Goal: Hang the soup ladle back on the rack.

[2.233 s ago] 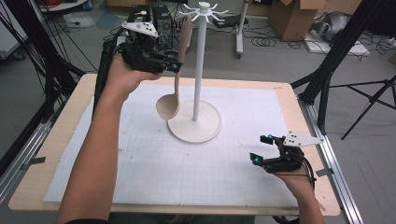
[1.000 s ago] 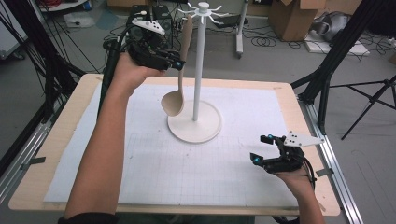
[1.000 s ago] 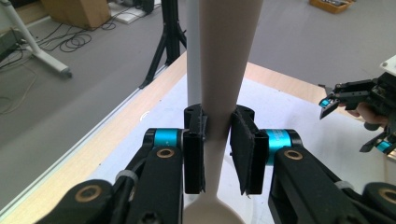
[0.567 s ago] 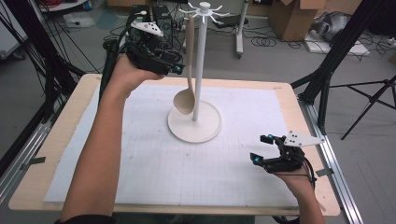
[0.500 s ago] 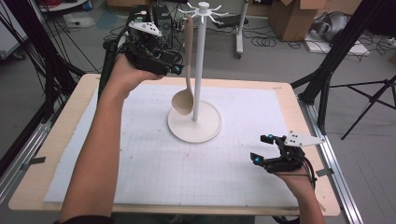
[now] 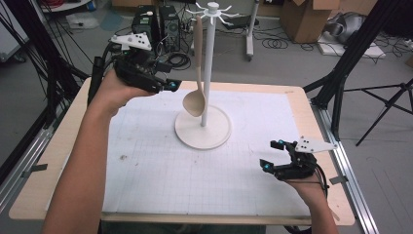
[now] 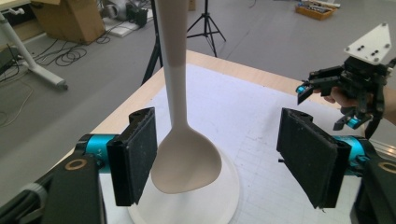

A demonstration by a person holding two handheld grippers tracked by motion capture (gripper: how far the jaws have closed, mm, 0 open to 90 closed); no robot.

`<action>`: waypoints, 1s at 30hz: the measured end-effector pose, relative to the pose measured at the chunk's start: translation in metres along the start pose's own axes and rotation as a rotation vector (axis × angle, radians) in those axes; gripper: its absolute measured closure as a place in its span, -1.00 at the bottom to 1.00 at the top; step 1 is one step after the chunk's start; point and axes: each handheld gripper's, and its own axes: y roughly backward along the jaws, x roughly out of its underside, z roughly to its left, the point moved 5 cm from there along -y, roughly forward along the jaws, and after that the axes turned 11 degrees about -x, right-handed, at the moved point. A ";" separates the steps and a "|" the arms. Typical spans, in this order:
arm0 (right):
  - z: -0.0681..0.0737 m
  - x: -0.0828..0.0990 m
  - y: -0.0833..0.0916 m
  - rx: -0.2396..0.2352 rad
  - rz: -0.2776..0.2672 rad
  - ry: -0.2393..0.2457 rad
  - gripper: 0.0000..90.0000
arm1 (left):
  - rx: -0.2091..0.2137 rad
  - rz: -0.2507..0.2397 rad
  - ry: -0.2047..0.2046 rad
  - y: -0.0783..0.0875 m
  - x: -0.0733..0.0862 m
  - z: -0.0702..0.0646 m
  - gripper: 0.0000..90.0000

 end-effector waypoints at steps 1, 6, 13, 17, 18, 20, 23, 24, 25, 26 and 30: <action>0.001 0.000 -0.001 -0.003 0.002 -0.004 -0.68 | 0.002 -0.003 0.003 0.002 0.003 -0.001 -0.37; 0.002 -0.001 -0.003 -0.004 0.004 0.002 -0.68 | 0.014 -0.009 -0.009 0.012 0.021 -0.006 -0.42; 0.001 0.000 -0.004 -0.003 0.009 0.006 -0.68 | 0.028 -0.013 -0.004 0.021 0.049 -0.018 -0.46; 0.002 0.000 -0.003 -0.003 0.011 0.001 -0.68 | 0.040 -0.034 -0.003 0.027 0.068 -0.027 -0.49; 0.002 0.000 -0.003 -0.003 0.009 0.000 -0.68 | 0.045 -0.039 0.004 0.028 0.073 -0.028 -0.50; 0.001 0.000 -0.004 -0.002 0.009 0.004 -0.68 | 0.029 -0.049 0.013 0.028 0.083 -0.029 -0.50; 0.002 0.000 -0.005 -0.001 0.014 0.007 -0.68 | 0.020 -0.056 0.031 0.027 0.100 -0.029 -0.50; 0.002 0.000 -0.005 -0.001 0.016 0.008 -0.68 | 0.026 -0.057 0.039 0.026 0.108 -0.030 -0.51; 0.001 0.000 -0.006 -0.001 0.016 0.008 -0.68 | 0.028 -0.056 0.044 0.025 0.113 -0.030 -0.51; 0.001 0.000 -0.005 -0.003 0.018 0.008 -0.68 | 0.024 -0.051 0.046 0.024 0.119 -0.030 -0.51; 0.000 0.001 -0.006 0.001 0.022 0.003 -0.68 | -0.003 -0.040 0.056 0.016 0.141 -0.032 -0.57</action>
